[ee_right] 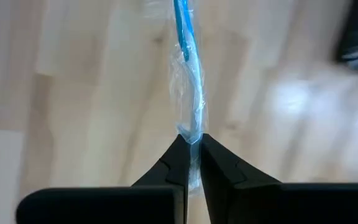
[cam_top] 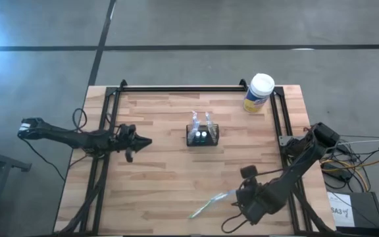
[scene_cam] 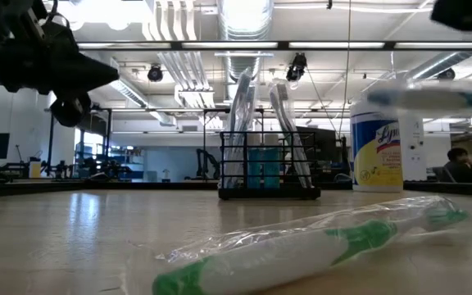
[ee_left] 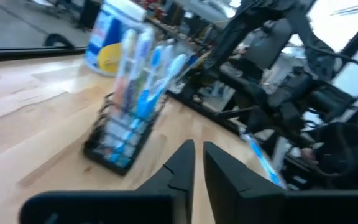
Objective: Pick & Place toothbrushing station
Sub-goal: Put the blue toothbrush into the black wire organizer
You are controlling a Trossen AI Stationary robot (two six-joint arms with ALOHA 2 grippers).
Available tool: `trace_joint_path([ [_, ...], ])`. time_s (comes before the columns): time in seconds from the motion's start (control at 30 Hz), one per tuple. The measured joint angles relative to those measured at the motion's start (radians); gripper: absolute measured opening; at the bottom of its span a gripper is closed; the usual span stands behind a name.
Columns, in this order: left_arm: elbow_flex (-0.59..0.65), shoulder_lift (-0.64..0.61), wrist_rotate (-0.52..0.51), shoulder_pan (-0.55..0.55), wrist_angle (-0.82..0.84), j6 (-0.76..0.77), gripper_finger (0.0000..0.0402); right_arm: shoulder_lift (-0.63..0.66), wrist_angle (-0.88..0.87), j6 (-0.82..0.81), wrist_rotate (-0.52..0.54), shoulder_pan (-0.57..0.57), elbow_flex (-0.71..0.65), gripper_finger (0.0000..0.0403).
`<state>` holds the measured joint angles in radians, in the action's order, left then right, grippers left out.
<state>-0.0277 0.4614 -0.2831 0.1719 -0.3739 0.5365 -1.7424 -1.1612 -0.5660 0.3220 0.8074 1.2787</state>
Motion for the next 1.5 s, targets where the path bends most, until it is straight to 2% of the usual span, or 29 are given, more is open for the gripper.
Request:
trace_joint_path([
  [0.13,-0.025,0.031,0.062,0.002,-0.047,0.008,0.0072,-0.005,-0.118,0.073,0.102,-0.003,0.085,0.0019],
  [0.3,-0.097,0.121,0.085,0.028,-0.048,0.016,0.0127,-0.005,-0.201,0.184,0.274,-0.003,0.164,0.0018],
  [0.43,-0.18,0.226,0.101,0.048,-0.049,0.008,0.0171,-0.005,-0.202,0.336,0.331,-0.014,0.199,0.0018],
  [0.57,-0.276,0.351,0.157,0.061,-0.038,-0.012,0.0207,-0.005,-0.204,0.42,0.495,-0.029,0.207,0.0018],
  [0.67,-0.367,0.445,0.209,0.061,-0.054,-0.034,0.0225,-0.005,-0.204,0.532,0.552,-0.045,0.207,0.0018],
  [0.77,-0.455,0.538,0.257,0.061,-0.041,-0.055,0.0232,-0.007,-0.192,0.648,0.579,-0.065,0.207,0.0018],
  [0.87,-0.55,0.615,0.303,0.061,-0.032,-0.08,0.0233,-0.008,-0.187,0.697,0.694,-0.08,0.204,0.0018],
  [0.93,-0.604,0.666,0.305,0.061,-0.002,-0.099,0.0234,-0.007,-0.181,0.733,0.747,-0.09,0.204,0.0018],
  [1.13,-0.762,0.816,0.317,0.055,0.047,-0.107,0.0234,-0.01,-0.1,0.889,0.78,-0.108,0.204,0.0018],
  [1.3,-0.874,0.93,0.326,0.047,0.121,-0.117,0.0234,-0.023,-0.023,1.031,0.933,-0.112,0.204,0.0018],
  [1.5,-0.967,1.018,0.356,0.038,0.126,-0.117,0.0234,-0.023,0.046,1.143,0.954,-0.115,0.204,0.0018],
])
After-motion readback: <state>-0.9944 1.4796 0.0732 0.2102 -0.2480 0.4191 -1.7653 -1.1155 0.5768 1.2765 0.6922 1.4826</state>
